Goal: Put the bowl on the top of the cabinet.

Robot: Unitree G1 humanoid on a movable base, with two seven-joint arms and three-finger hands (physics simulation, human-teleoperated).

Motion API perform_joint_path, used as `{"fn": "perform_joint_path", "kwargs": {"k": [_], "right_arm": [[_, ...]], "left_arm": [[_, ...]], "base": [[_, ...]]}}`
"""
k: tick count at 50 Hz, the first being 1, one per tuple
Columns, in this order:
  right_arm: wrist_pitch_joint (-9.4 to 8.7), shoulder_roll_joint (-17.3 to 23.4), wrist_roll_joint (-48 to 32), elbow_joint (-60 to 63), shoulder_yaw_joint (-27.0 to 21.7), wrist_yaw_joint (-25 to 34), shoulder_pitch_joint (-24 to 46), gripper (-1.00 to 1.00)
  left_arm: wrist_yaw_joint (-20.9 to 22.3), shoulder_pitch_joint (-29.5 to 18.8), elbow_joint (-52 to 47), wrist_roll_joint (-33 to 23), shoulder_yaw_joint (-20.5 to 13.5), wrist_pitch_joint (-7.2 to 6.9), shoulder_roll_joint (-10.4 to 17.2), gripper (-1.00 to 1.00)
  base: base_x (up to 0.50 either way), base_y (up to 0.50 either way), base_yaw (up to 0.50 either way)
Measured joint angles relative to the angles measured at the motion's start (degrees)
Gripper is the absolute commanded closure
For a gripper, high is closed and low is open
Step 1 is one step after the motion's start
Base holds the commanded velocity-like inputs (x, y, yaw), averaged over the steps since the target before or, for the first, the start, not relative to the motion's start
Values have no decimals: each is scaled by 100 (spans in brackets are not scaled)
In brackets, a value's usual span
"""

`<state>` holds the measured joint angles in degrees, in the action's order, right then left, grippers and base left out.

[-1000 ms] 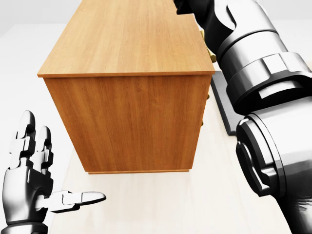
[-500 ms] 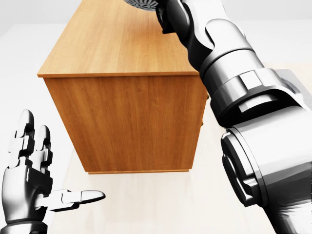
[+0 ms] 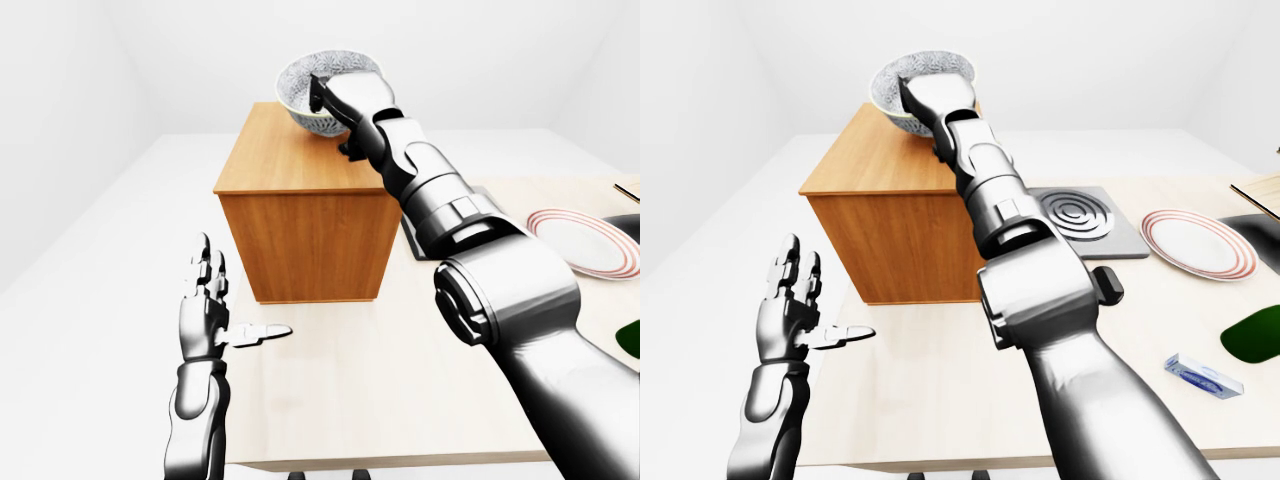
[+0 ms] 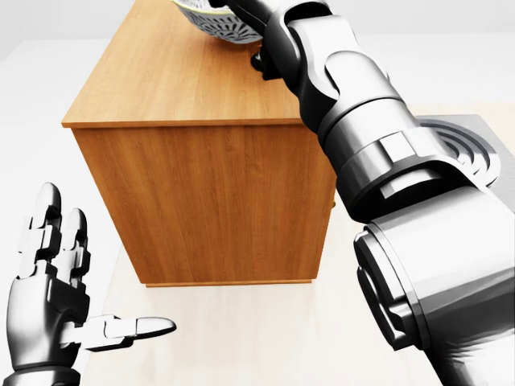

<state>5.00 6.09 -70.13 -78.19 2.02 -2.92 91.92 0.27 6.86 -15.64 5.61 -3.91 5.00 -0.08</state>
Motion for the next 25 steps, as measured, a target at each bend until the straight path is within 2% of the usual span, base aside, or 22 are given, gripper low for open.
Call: {"fn": "perform_joint_path", "kwargs": {"k": [13,25], "right_arm": [[0,37,-19,154,-79,-165,130,-100],[0,139,-31,135,-105,-27,275,-100]], "left_arm": [[14,17,-4,-7,12,0,-5,-100],[-1,-14,12,1,-6,0,-2,-100]], "base": [[0,0,0],[0,0,0]]}}
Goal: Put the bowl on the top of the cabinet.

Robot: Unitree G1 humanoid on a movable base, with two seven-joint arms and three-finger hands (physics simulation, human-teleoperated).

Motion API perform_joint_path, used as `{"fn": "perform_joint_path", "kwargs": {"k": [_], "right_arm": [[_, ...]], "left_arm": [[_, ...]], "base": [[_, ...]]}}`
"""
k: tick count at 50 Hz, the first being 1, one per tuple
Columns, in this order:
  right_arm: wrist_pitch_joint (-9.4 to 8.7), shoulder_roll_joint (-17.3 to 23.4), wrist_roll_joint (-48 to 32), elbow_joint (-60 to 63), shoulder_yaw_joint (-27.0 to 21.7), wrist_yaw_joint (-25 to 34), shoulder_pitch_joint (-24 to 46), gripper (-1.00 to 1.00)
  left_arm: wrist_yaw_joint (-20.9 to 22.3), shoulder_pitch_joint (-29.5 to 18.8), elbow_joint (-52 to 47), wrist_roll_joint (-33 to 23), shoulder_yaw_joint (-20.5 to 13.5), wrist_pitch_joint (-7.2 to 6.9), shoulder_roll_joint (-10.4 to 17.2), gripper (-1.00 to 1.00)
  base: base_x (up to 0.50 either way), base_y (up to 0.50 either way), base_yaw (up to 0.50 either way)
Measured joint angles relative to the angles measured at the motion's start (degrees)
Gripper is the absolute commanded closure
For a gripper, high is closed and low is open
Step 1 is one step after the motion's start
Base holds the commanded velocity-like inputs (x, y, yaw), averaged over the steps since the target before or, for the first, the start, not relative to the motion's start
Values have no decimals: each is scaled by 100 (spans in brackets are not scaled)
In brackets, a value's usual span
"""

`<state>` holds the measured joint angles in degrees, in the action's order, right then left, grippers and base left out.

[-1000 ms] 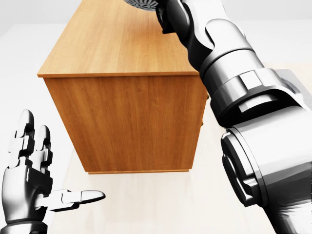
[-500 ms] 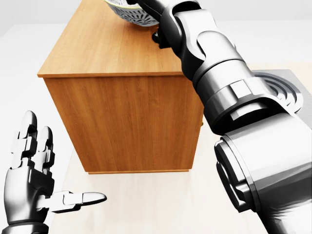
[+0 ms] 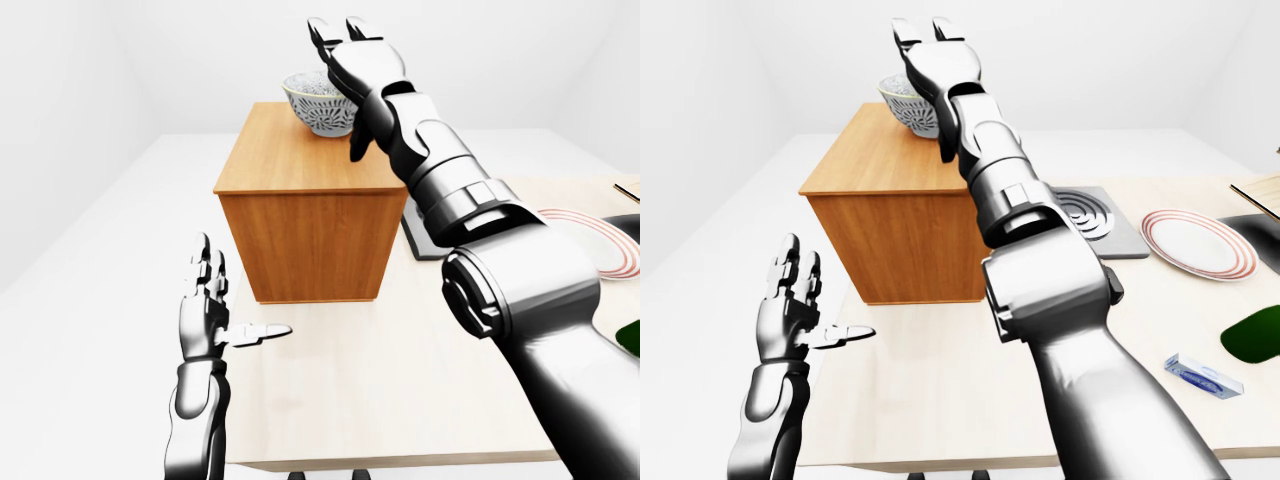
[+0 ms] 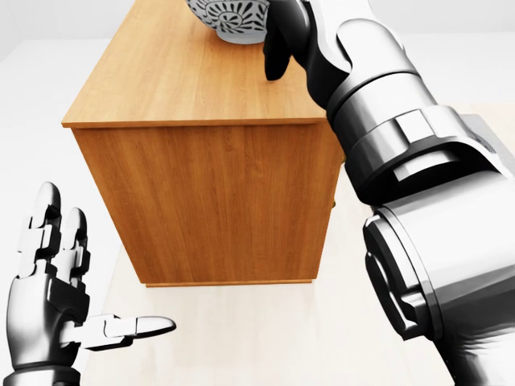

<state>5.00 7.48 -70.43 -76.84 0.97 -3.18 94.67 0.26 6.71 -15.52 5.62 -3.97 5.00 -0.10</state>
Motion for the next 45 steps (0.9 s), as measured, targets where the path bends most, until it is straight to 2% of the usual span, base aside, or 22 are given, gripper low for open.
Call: {"fn": "perform_joint_path", "kwargs": {"k": [13,33,45], "right_arm": [[0,433,-105,-62,-30,316,483,-100],[0,1666,-601,-111,-249,768,1711,-100],[0,2277,-931,-122,-402,907,2138,-100]], "left_arm": [[-25,-40,6,9,-21,0,6,-100],[-5,-15,22,-7,9,0,3,-100],[5,-4,41,-19,24,0,1,-100]], "base": [[0,0,0],[0,0,0],[0,0,0]]}}
